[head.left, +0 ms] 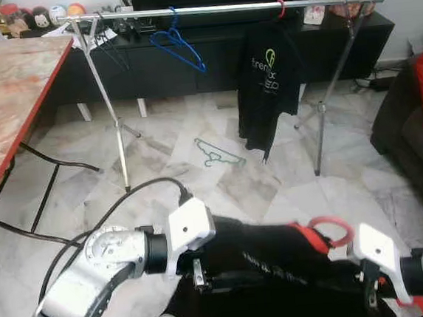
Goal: Hang hanger
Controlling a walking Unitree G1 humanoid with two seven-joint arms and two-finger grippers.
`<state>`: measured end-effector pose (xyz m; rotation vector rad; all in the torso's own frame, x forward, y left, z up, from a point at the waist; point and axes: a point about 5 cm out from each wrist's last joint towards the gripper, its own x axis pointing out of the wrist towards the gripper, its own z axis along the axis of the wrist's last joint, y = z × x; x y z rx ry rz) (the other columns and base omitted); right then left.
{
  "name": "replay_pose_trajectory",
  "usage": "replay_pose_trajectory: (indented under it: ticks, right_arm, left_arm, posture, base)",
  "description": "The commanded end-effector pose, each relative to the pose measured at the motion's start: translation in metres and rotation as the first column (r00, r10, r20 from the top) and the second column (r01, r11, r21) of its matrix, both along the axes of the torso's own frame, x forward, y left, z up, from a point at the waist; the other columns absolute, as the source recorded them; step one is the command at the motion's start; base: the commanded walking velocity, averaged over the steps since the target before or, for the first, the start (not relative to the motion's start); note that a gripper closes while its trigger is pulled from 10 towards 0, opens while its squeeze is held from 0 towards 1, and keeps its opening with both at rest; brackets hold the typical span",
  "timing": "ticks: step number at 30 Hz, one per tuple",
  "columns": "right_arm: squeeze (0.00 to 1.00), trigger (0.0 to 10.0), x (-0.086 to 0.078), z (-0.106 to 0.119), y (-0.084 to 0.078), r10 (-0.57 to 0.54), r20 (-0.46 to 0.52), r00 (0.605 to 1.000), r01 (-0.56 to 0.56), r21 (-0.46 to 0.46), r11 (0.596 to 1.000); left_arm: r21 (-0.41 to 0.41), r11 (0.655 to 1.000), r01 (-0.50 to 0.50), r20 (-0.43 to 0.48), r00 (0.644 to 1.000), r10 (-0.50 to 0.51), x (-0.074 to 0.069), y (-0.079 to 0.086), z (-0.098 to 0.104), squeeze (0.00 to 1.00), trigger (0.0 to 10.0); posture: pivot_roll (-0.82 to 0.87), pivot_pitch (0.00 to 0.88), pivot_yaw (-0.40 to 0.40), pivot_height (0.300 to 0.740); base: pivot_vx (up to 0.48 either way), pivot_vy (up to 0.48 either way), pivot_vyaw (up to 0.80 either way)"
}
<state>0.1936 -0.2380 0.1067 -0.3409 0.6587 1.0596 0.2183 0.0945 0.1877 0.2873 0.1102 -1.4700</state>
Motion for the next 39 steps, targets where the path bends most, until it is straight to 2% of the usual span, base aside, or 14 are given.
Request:
replay_pose_trajectory:
  ticks: [1,7,13,18,27,30,32,39]
  right_arm:
    - [0.00,10.0,0.002,0.002,-0.001,0.002,0.032,0.999,-0.001,-0.010,1.000]
    - [0.00,10.0,0.009,0.004,-0.002,-0.002,0.060,0.998,0.002,-0.007,1.000]
    - [0.00,10.0,0.007,0.011,0.002,0.062,0.054,0.997,-0.063,0.022,0.998]
    - [0.00,10.0,0.005,0.013,0.003,0.102,0.047,0.994,-0.103,0.024,0.994]
    - [0.00,10.0,0.007,0.018,0.007,0.127,0.062,0.990,-0.129,0.034,0.991]
    - [0.00,10.0,0.010,0.021,0.010,0.136,0.080,0.987,-0.139,0.036,0.990]
    - [0.00,10.0,0.011,0.022,0.011,0.135,0.092,0.987,-0.139,0.038,0.990]
    - [0.00,10.0,0.012,0.030,0.019,0.164,0.117,0.980,-0.171,0.050,0.984]
  left_arm:
    - [0.015,0.999,0.034,-0.012,0.999,-0.034,-0.004,0.001,0.004,0.00,10.0]
    - [0.051,0.998,0.032,-0.028,0.999,-0.031,-0.004,0.002,-0.001,0.00,10.0]
    - [0.122,0.992,-0.035,0.038,0.999,0.031,0.010,0.000,-0.012,0.00,10.0]
    - [0.104,0.994,-0.045,0.058,0.998,0.039,0.018,-0.009,-0.014,0.00,10.0]
    - [0.101,0.995,0.023,0.032,0.999,-0.026,0.016,-0.020,-0.021,0.00,10.0]
    - [0.129,0.989,0.066,0.016,0.998,-0.069,0.013,-0.024,-0.026,0.00,10.0]
    - [0.148,0.987,0.069,0.021,0.997,-0.073,0.014,-0.024,-0.028,0.00,10.0]
    - [0.137,0.988,0.072,0.034,0.996,-0.078,0.017,-0.034,-0.027,0.00,10.0]
  posture:
    - [-0.09,0.066,-0.052,0.740]
    - [-0.09,0.073,-0.053,0.740]
    - [-0.09,0.079,-0.052,0.740]
    - [-0.09,0.083,-0.050,0.740]
    - [-0.10,0.088,-0.052,0.740]
    - [-0.10,0.090,-0.052,0.740]
    - [-0.10,0.090,-0.052,0.740]
    - [-0.10,0.090,-0.052,0.740]
  base:
    - [0.000,0.000,0.00]
    - [0.000,0.000,0.00]
    - [0.000,0.000,0.00]
    - [0.000,0.000,0.00]
    - [0.000,0.000,0.00]
    - [0.000,0.000,0.00]
    - [0.000,0.000,0.00]
    - [0.000,0.000,0.00]
